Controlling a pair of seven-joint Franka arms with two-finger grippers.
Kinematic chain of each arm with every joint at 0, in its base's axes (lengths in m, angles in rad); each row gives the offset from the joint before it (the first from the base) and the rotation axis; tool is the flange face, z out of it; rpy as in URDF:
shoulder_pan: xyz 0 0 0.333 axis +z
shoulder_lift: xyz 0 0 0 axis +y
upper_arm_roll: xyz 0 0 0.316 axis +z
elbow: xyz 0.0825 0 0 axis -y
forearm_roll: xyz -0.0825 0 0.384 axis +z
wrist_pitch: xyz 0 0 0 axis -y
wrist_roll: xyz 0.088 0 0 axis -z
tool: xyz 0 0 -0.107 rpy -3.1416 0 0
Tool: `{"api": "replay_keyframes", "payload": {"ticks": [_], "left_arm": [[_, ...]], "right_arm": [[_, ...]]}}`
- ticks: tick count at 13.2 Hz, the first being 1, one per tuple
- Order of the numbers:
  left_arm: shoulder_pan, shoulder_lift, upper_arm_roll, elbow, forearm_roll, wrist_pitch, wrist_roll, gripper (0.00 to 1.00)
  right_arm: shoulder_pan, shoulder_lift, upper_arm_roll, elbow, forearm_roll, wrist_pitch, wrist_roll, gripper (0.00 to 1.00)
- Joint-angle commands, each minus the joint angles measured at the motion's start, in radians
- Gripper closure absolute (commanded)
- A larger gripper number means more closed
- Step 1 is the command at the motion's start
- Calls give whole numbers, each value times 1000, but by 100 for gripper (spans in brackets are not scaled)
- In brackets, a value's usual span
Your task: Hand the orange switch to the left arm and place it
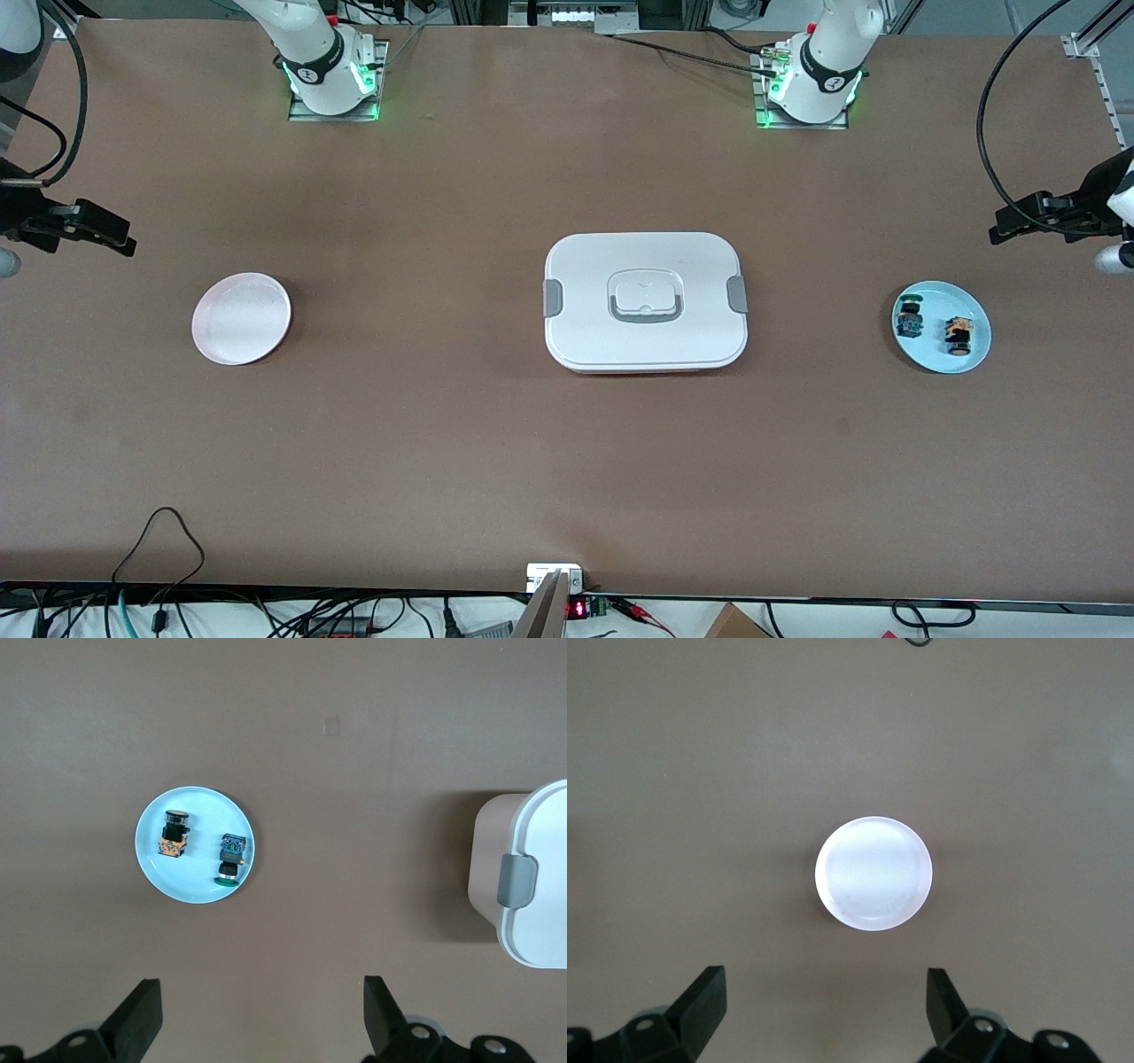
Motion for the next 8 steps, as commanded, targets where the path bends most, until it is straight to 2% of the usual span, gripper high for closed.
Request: {"api": "replay_keyframes", "payload": {"ticks": [1, 8], "left_arm": [[-5, -24, 6, -24, -10, 7, -2, 0], [-7, -21, 6, -9, -16, -7, -29, 0]], "right_arm": [[-13, -16, 10, 7, -4, -25, 5, 0], [-13, -23, 10, 7, -5, -51, 1, 0]]}}
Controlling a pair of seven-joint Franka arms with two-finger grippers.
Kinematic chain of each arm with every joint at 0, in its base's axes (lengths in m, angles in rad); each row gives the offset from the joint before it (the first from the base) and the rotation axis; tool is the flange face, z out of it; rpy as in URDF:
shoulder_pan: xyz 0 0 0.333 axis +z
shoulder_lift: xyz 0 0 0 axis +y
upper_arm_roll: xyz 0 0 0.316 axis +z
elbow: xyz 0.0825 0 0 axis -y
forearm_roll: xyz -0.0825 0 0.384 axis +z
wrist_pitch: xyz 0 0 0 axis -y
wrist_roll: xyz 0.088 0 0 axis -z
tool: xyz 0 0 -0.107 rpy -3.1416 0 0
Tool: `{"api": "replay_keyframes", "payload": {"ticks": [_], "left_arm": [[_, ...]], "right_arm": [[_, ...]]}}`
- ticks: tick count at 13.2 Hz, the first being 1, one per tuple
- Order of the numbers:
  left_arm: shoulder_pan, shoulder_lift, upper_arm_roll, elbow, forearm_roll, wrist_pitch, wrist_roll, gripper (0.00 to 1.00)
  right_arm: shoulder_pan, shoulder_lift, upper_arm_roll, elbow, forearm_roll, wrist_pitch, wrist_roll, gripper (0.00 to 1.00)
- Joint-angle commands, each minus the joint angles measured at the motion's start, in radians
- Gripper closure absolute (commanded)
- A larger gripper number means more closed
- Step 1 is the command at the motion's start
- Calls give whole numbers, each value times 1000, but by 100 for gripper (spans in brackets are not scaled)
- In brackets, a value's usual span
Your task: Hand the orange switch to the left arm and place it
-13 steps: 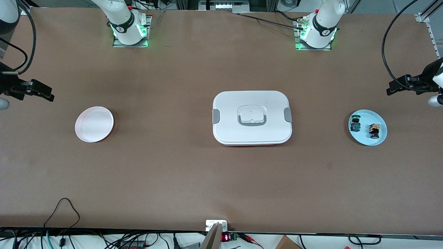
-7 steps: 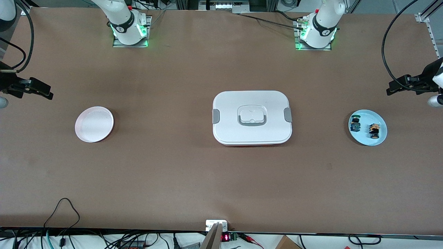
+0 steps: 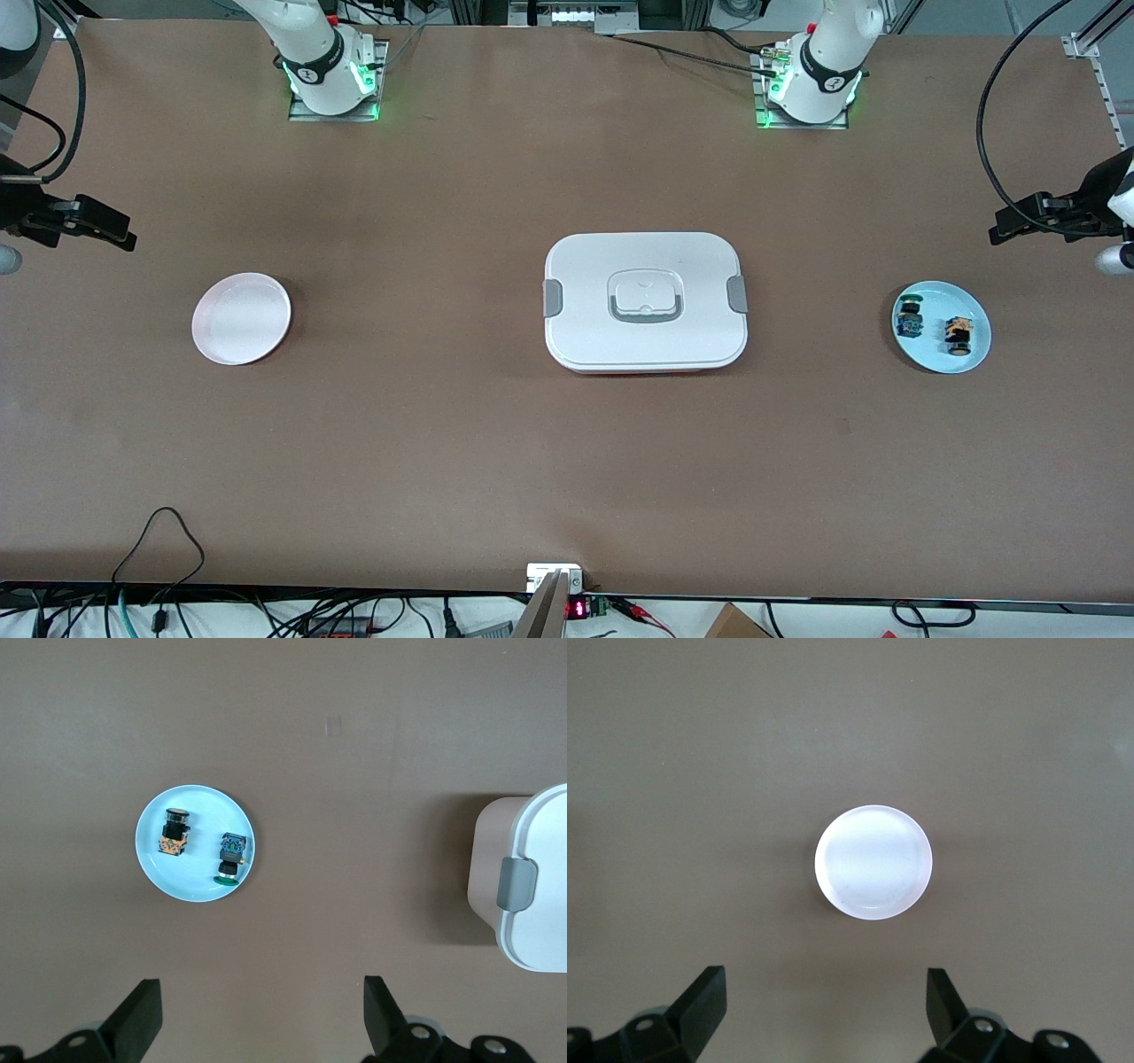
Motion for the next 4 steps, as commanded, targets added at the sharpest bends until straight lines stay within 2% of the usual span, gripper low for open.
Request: {"api": "replay_keyframes", "payload": {"ticks": [1, 4], "left_arm": [[-8, -21, 4, -7, -18, -7, -15, 0], [-13, -21, -2, -2, -18, -13, -17, 0]], "right_arm": [[-12, -20, 10, 5, -5, -24, -1, 0], [-10, -23, 21, 5, -7, -24, -1, 0]]}}
